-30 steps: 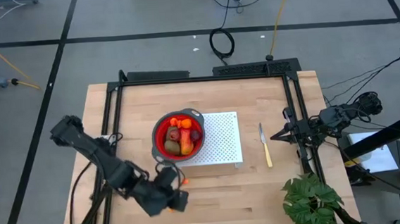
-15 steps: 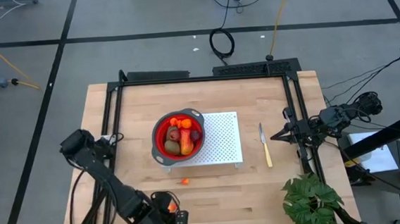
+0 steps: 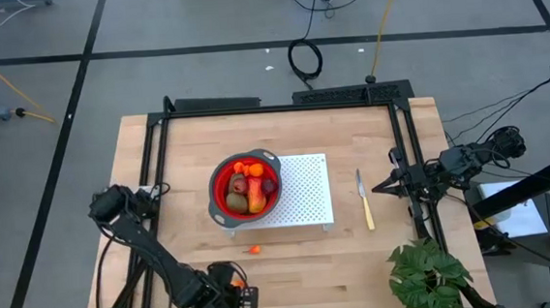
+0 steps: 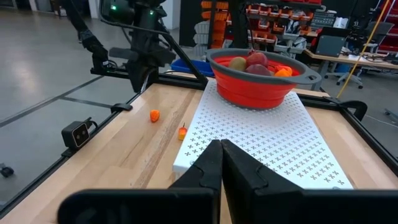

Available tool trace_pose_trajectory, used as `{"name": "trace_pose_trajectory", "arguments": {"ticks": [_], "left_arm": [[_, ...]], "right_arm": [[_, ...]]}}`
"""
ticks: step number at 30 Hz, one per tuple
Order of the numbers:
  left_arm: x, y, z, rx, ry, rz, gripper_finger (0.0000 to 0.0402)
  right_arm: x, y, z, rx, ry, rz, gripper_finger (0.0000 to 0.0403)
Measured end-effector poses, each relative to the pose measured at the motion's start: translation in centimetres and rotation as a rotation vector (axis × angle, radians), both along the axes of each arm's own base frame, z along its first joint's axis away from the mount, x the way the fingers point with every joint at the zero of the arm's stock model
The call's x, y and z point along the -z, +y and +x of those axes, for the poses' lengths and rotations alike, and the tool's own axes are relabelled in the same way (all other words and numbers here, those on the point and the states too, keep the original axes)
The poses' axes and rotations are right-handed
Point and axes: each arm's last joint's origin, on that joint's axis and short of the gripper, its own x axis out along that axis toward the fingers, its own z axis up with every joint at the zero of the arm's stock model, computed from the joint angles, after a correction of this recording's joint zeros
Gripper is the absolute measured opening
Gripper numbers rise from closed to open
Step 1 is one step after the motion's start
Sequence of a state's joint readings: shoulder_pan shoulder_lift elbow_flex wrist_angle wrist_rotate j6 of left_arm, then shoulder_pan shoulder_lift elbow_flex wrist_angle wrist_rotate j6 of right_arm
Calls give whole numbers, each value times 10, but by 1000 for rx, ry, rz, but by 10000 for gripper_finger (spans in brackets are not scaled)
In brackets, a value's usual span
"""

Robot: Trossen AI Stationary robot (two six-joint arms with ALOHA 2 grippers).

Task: Pick & Place Fruit
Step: Put the orange pear into the red strainer bowl on the shelf

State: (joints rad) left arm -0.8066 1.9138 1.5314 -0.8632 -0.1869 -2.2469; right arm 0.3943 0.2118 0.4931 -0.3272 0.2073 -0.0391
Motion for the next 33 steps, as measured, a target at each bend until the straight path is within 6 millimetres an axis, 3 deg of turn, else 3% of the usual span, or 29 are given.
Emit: {"name": "trace_pose_trajectory", "arguments": {"ticks": [9, 19, 24, 33], "left_arm": [[-1, 2, 0, 106, -36, 82, 51], [1, 8, -4, 119, 18, 141, 178], [2, 12, -1, 291, 15, 216, 228], [2, 23, 7, 543, 22, 324, 227]], "right_arm": [[0, 0, 0, 0, 0, 1, 0], [0, 0, 0, 0, 0, 1, 0], [0, 0, 0, 0, 0, 1, 0], [0, 0, 0, 0, 0, 1, 0]]}}
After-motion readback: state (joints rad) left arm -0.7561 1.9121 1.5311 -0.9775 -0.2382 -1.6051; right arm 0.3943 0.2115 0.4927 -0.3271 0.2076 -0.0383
